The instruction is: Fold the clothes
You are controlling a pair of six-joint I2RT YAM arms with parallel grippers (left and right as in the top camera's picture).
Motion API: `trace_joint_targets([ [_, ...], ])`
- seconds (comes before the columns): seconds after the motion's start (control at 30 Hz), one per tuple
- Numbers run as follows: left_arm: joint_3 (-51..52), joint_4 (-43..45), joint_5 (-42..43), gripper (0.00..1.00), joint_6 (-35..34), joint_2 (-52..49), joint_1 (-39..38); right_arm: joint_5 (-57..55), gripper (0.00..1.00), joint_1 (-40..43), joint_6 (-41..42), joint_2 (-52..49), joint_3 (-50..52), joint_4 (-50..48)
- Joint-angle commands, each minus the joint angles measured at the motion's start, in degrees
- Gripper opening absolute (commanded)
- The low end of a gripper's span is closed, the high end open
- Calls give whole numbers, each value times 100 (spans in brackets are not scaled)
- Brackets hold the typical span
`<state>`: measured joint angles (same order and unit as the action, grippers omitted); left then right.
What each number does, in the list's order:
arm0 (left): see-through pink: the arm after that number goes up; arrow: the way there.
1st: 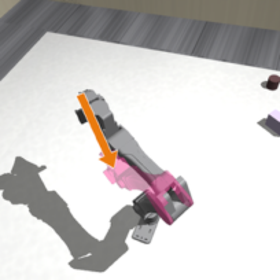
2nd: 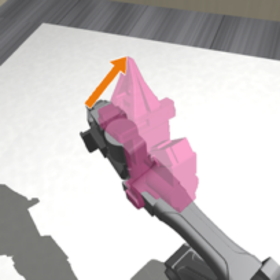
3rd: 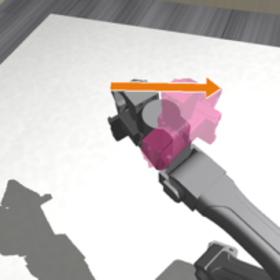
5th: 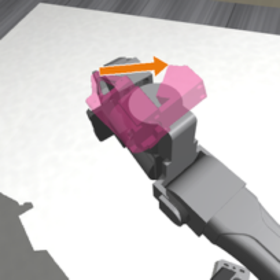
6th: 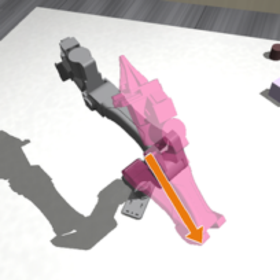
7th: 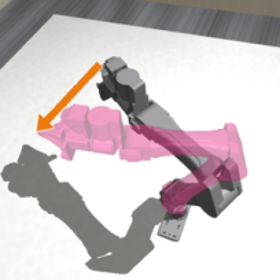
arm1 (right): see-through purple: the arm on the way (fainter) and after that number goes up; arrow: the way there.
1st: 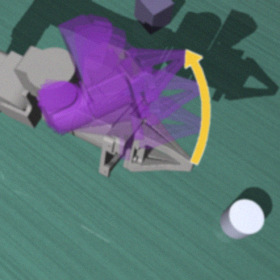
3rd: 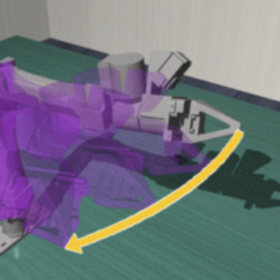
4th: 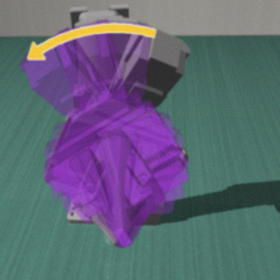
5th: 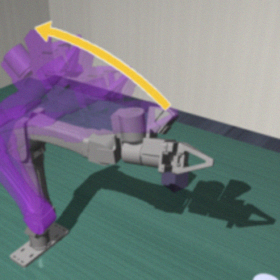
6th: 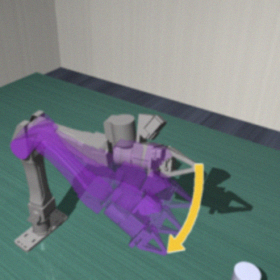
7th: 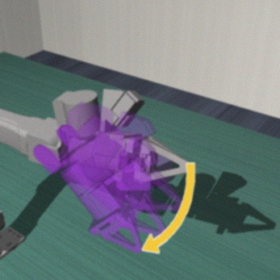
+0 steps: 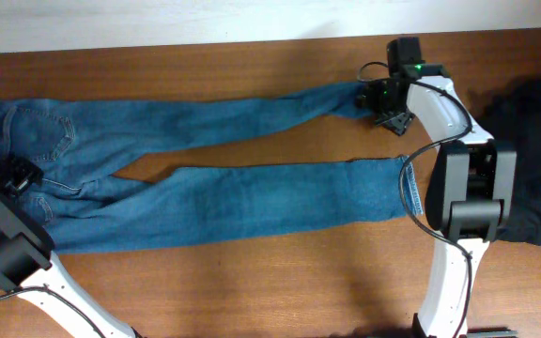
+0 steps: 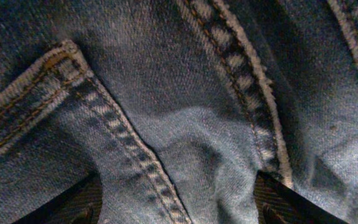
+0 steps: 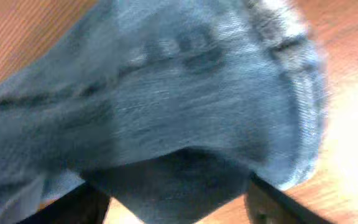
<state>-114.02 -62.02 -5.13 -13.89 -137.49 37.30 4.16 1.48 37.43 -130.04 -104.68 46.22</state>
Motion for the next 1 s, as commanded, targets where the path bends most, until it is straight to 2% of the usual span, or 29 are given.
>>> trace_joint_targets([
  [0.0, 72, -15, -2, 78, 74, -396, -9, -33, 59, 323, -81, 0, -59, 33],
  [0.2, 72, -17, -4, 78, 74, -396, -9, -216, 4, 603, -417, 0, -59, 94],
  [0.53, 72, -11, -4, 78, 74, -396, -7, -1412, 4, 898, -1005, 9, -186, 560],
  [0.6, 72, -11, -4, 78, 72, -396, -7, -1266, 4, 992, -1027, 9, -317, 791],
  [0.63, 72, -7, -4, 78, 72, -396, -7, -844, 4, 1032, -1167, 13, -367, 815],
  [0.67, 72, -9, -4, 78, 72, -396, -9, -549, 14, 1047, -1274, 13, -380, 785],
  [0.7, 72, -11, -4, 78, 72, -396, -9, -181, 30, 1058, -1373, 13, -382, 728],
  [0.77, 72, -13, -4, 78, 74, -396, -7, 380, 78, 1086, -1434, 13, -382, 616],
  [0.8, 72, -13, -4, 78, 74, -393, -7, 595, 88, 1106, -1438, 13, -382, 555],
  [0.83, 72, -15, -4, 78, 74, -396, -7, 817, 95, 1134, -1475, 11, -380, 487],
  [0.87, 72, -15, -4, 78, 74, -396, -7, 927, 97, 1158, -1502, 11, -369, 452],
  [0.97, 72, 2, -4, 78, 74, -393, -7, 1158, 97, 1178, -1681, 4, -350, 431],
])
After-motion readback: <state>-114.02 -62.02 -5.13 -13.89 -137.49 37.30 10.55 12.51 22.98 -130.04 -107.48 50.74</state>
